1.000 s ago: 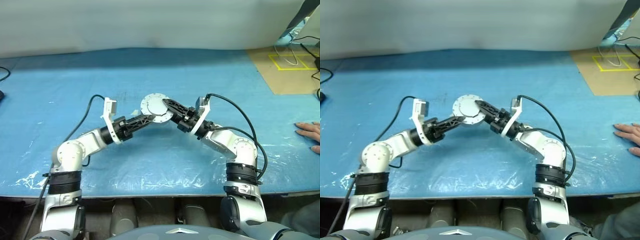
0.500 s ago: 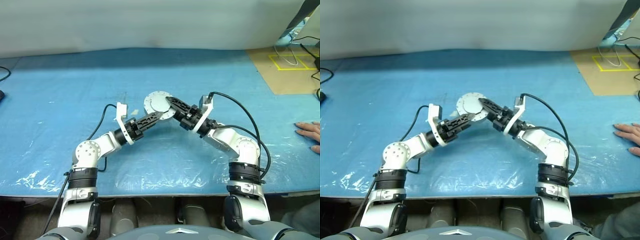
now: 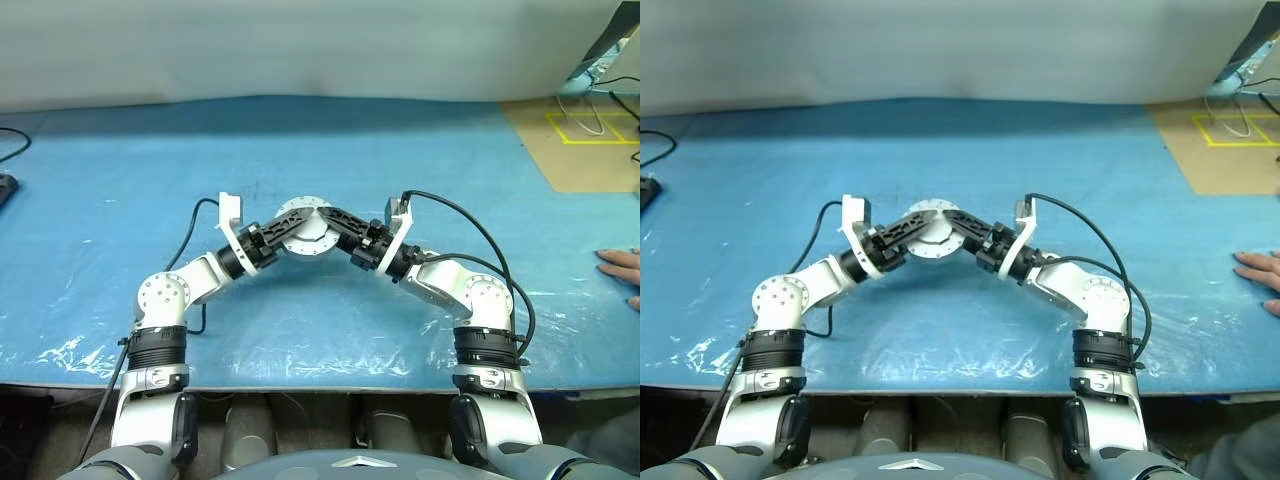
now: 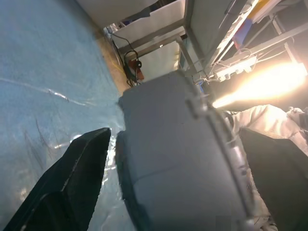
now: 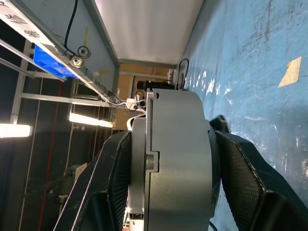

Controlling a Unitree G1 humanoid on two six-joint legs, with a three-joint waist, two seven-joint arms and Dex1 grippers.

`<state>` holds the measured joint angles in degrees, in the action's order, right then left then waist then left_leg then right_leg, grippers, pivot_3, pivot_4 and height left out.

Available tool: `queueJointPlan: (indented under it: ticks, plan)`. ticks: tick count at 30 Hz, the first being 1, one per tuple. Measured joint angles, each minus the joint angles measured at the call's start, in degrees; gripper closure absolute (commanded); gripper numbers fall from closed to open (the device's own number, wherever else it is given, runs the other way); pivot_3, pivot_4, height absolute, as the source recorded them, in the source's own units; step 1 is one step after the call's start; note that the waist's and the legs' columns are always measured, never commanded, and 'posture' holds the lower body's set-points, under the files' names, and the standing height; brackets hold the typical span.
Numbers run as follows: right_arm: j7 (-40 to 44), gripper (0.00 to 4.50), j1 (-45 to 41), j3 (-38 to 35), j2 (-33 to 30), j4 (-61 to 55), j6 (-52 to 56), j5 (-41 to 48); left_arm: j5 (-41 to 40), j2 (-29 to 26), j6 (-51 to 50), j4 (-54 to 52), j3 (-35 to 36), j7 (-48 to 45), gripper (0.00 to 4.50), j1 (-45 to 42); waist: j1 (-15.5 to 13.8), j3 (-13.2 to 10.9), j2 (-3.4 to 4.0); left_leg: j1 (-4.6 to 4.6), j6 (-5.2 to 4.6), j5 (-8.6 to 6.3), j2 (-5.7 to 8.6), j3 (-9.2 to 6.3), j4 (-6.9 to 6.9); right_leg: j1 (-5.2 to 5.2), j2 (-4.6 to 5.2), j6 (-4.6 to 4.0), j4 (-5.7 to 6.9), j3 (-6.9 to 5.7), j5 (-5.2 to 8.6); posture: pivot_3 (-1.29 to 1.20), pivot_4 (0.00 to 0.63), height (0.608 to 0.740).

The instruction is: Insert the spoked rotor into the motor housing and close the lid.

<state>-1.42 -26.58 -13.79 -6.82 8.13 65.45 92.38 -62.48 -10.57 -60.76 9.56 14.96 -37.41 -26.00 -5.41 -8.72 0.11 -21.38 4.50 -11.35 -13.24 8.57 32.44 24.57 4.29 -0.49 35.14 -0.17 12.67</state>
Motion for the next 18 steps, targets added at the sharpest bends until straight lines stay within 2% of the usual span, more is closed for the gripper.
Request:
queueJointPlan:
  ticks: [7,10,14,18]
  plan:
    - [-0.18,2.13,0.21,0.54,-0.7,0.0,-0.1,-0.02,0.3,-0.55,-0.94,1.68,-0.63,-0.85,0.03,0.31,-0.06,0.0,0.0,0.0,0.0,0.0,0.01,-0.01,0.0,0.0,0.0,0.0,0.01,-0.01,0.0,0.0,0.15,0.74]
    - [-0.11,2.13,0.27,0.96,-0.98,-0.01,-0.36,-0.31,0.19,-0.48,-1.19,1.84,-0.6,-1.07,0.6,0.32,-0.08,0.0,0.0,-0.01,0.0,0.0,0.02,-0.01,0.02,0.0,0.01,0.0,0.02,-0.01,0.0,0.0,0.15,0.74]
    - [0.79,2.13,0.27,1.43,-1.52,-0.71,-0.6,-2.17,-0.39,-0.22,-2.32,2.74,-0.32,-1.24,1.72,0.84,0.0,0.0,0.0,0.0,0.0,0.0,0.01,-0.02,0.03,0.0,0.0,0.0,0.04,0.0,0.0,0.0,0.15,0.74]
    - [1.15,2.13,0.29,1.55,-1.52,-0.82,-1.23,-2.67,-1.83,0.13,-4.01,4.42,0.77,-0.64,1.72,0.49,-0.07,-0.01,-0.03,0.0,0.0,0.0,0.01,-0.03,0.05,0.0,0.01,0.0,0.07,-0.01,0.0,0.0,0.15,0.74]
